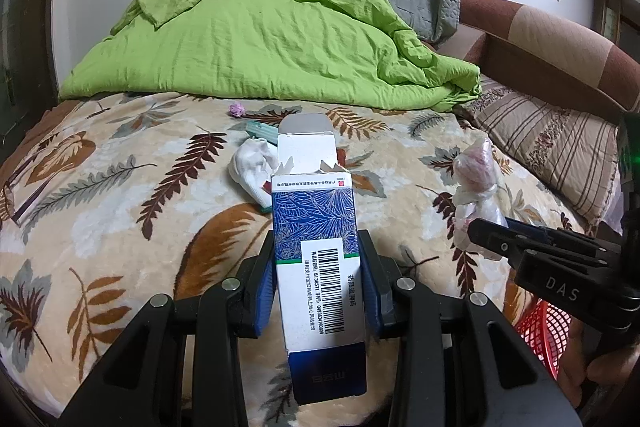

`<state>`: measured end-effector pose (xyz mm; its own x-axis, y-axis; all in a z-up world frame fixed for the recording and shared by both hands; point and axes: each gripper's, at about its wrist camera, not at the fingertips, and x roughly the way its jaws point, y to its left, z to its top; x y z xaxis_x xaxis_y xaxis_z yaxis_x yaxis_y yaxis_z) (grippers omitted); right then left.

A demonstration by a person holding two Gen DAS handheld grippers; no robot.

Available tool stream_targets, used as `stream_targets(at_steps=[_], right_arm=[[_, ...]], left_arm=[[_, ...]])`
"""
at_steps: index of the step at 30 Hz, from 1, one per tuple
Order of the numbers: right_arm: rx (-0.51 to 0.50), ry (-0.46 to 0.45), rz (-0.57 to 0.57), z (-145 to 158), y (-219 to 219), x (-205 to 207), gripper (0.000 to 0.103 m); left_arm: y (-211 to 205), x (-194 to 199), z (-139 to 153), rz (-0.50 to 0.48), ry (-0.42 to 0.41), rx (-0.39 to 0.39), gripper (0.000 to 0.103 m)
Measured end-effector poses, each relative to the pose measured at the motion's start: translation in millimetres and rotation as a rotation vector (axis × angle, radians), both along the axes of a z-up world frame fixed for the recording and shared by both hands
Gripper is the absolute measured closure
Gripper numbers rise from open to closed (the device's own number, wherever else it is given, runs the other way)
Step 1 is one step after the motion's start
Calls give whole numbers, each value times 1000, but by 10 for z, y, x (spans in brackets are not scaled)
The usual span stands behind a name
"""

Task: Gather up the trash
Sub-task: 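Carry the held box and wrapper toward the red wastebasket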

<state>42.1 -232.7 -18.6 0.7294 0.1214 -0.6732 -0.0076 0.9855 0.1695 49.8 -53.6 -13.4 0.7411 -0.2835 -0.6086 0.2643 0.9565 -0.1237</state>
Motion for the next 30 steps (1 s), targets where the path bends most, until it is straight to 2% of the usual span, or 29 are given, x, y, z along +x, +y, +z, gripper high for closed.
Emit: stream_targets(at_steps=[23, 27, 30], right_arm=[[-18, -18, -35, 40, -148, -177, 66], [13, -17, -50, 70, -289, -263, 66], [66, -8, -77, 118, -540, -431, 66]], left_arm=[[-216, -69, 36, -60, -2, 28, 68], [-332, -97, 77, -111, -1, 25, 68], [-497, -137, 134, -203, 17, 0, 67]])
